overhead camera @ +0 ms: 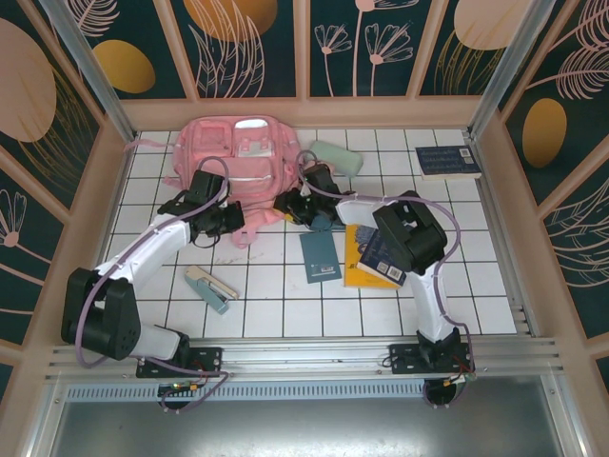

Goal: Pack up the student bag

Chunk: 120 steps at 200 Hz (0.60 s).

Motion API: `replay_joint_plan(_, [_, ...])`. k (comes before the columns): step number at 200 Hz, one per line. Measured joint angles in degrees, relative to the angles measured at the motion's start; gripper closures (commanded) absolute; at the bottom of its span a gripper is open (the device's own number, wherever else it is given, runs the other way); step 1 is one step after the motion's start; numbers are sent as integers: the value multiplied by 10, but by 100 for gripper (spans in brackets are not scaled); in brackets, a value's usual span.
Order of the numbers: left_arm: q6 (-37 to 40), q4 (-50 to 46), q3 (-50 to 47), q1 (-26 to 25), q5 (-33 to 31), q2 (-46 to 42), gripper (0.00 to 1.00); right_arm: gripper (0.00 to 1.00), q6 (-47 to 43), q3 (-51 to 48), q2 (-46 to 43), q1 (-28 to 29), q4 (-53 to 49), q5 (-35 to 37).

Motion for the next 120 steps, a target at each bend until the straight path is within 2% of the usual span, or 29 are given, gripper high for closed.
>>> replay_joint_plan(20, [-4,-2,-13,-2,0,-22,100,100,-26,34,11,-17,-13,-23])
replay_joint_plan(120, [3,3,-41,-11,-43,-39,100,100,-141,166,70,-106,-172,-85])
